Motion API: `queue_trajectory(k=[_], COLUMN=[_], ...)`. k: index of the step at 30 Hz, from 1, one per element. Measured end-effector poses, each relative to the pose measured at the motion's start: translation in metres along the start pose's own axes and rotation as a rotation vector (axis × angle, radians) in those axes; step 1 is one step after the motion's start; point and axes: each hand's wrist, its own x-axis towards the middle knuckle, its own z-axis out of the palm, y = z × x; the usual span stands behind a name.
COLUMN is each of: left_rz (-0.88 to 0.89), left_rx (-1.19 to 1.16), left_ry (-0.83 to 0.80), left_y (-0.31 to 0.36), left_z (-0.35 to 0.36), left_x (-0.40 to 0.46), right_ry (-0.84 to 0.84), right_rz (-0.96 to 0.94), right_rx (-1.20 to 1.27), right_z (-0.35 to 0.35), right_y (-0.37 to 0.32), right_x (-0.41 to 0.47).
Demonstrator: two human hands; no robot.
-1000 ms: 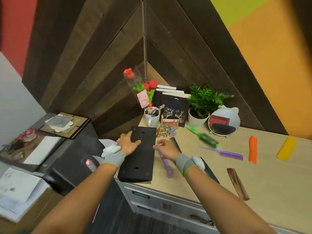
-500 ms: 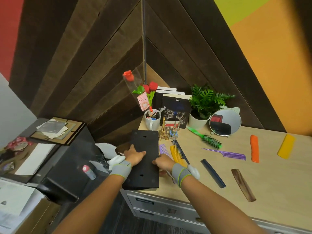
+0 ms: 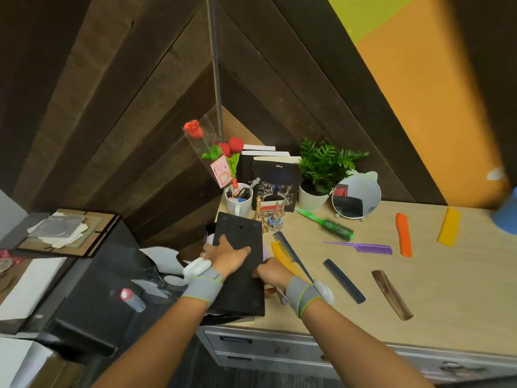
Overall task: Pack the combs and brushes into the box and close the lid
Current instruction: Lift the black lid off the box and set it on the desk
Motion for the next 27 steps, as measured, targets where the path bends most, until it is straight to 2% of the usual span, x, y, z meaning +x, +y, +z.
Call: queue_trajectory(k=[7,16,19,21,24,27], left_rz=[0.098,0.169,0.181,0.196,0.209,0.217], left_rx=[-0.09,-0.22,-0.388,-0.442,-0.418,-0.473], left_ry=[-0.054,-0.104,-0.232,-0.274,-0.234,-0.324], left_y=[0.02,0.054,0.068,0.078,0.096,0.116], left_z=[0.019,0.044,0.06,0.073,0.093,0.113], left_x=[-0.012,-0.021,-0.026,-0.035,-0.043,-0.048], right_ry=[0.097,0.273,0.324,0.311,0.299,0.302], right_rz=[0.013,0.034,0.032,0.03,0.032,0.04], right_rx=[0.06,0.42,0.555,0.606,0.626,0.652], right_z=[-0.028,-0.082,-0.11,-0.129,-0.159,-0.189], right_y=[0.005,0.026,0.039,0.05,0.064,0.08], right_x=[-0.002,-0.014,-0.023,-0.027,-0.033,-0.037])
